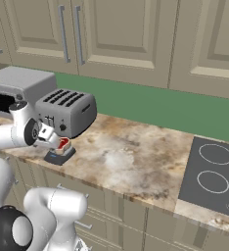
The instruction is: Take the steak from the fridge and place it on the digital scale on the counter by the fridge. Wait a few seconds for a reading, then move it to the plate on the dining counter.
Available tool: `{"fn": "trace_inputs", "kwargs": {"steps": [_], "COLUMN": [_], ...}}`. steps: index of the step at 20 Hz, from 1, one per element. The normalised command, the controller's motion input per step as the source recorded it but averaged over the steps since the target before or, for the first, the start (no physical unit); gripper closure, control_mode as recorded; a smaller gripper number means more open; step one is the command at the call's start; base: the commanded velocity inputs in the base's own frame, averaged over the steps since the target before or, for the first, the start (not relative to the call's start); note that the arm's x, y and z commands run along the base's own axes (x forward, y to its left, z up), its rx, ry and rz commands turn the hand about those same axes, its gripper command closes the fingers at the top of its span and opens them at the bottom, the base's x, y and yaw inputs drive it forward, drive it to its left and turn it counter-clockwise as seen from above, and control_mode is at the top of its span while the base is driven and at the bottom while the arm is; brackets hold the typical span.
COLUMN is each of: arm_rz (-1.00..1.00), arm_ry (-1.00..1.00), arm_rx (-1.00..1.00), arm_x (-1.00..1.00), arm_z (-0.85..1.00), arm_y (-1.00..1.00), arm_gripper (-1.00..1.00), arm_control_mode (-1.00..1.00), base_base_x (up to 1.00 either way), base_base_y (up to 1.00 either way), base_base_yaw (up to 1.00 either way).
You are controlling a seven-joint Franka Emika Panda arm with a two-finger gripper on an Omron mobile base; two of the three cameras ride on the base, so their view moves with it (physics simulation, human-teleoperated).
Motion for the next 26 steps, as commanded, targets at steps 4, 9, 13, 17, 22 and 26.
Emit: {"fn": "trace_inputs", "kwargs": {"steps": [4,9,13,17,22,26], "arm_rz": [0.04,0.07,0.09,0.1,0.08,0.03], "arm_ry": [0.0,0.0,0.0,-0.01,-0.02,-0.01], "arm_rx": [0.0,0.0,0.0,0.0,0.0,0.0], "arm_x": [0.28,0.25,0.28,0.23,0.27,0.27], "arm_z": [-0.2,-0.21,-0.24,-0.23,-0.22,-0.19], "arm_y": [-0.11,-0.14,-0.01,0.0,0.0,0.0], "arm_gripper": [-1.0,-1.0,-1.0,-1.0,-1.0,-1.0], "arm_control_mode": [-1.0,-1.0,-1.0,-1.0,-1.0,-1.0], "base_base_x": [0.0,0.0,0.0,0.0,0.0,0.0], "base_base_y": [0.0,0.0,0.0,0.0,0.0,0.0], "base_base_yaw": [0.0,0.0,0.0,0.0,0.0,0.0]}}
